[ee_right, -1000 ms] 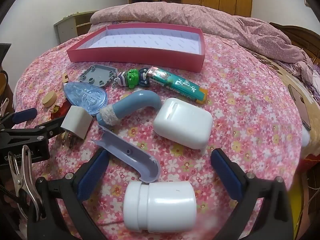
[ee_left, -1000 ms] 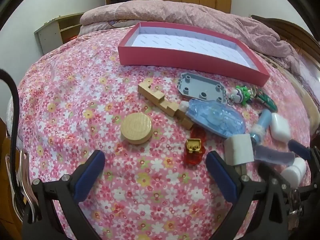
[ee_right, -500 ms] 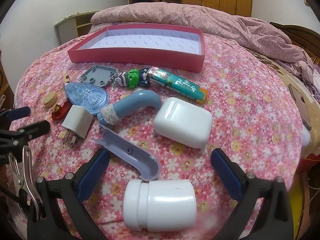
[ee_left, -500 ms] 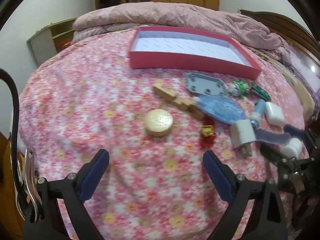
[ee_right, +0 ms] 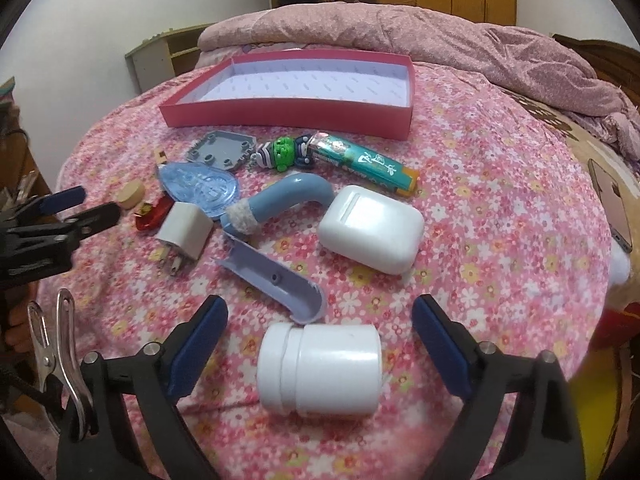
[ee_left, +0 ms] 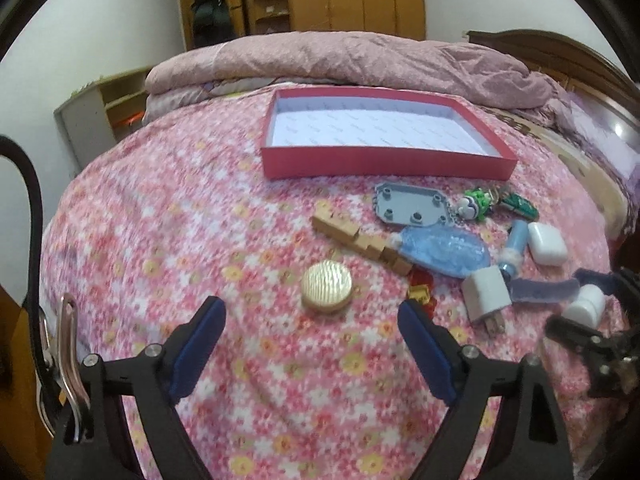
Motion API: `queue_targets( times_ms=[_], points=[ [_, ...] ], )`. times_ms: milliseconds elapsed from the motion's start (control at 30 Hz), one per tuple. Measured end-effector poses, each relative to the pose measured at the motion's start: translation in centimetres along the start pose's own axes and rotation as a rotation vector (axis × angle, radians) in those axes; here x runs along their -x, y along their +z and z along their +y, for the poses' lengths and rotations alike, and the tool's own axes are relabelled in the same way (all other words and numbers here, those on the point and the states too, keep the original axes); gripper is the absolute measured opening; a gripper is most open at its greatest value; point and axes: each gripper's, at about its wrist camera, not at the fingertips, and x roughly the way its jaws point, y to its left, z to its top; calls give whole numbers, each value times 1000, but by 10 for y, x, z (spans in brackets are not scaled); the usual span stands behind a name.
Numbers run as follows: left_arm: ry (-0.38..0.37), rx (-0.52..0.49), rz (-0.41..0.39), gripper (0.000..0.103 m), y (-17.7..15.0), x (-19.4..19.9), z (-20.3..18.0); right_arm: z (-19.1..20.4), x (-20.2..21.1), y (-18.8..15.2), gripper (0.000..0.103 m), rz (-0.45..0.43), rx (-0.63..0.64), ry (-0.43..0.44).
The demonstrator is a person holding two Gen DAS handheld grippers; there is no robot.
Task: Organize rigid objects
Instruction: 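Grasp the wooden disc with the left tool while the right tool grasps the white bottle, then carry both items into the pink box and open both tools to release them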
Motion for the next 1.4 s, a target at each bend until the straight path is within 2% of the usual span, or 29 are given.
queue_targets(
  times_ms=[100, 300, 533, 633, 700, 800, 867, 1000, 1067, 1233, 1400],
  points=[
    [1, 0, 0, 79, 2, -10, -2, -3, 4, -1, 94, 2, -20, 22],
    [-38, 40, 28, 75, 0, -27, 2, -4, 8, 0, 92, 2, -30, 41],
    [-48, 55, 9, 72, -1, -29, 3, -2, 18, -5, 91, 23, -14, 23],
    [-54, 57, 0, 62, -4, -29, 4, 0, 25, -11, 91, 21, 5, 4],
    [-66, 62, -1, 48, -4, -27, 4, 1, 27, -14, 91, 22, 14, -4],
    [-82, 76, 0, 37, -4, -25, 8, -1, 24, -15, 83, 37, 5, 7],
    [-96, 83, 3, 34, -4, -23, 10, -2, 21, -16, 77, 48, -2, 13],
    [-106, 79, 6, 33, -3, -20, 10, -2, 15, -17, 63, 69, -6, 33],
    [-114, 80, 2, 33, -1, -16, 9, -3, 15, -17, 49, 62, -8, 24],
    [-126, 74, -24, 33, 6, -4, 8, -8, 16, -16, 48, 56, -30, 47],
    [-140, 67, -53, 33, 23, 7, 8, -14, 28, 0, 48, 27, -36, 80]
  ],
)
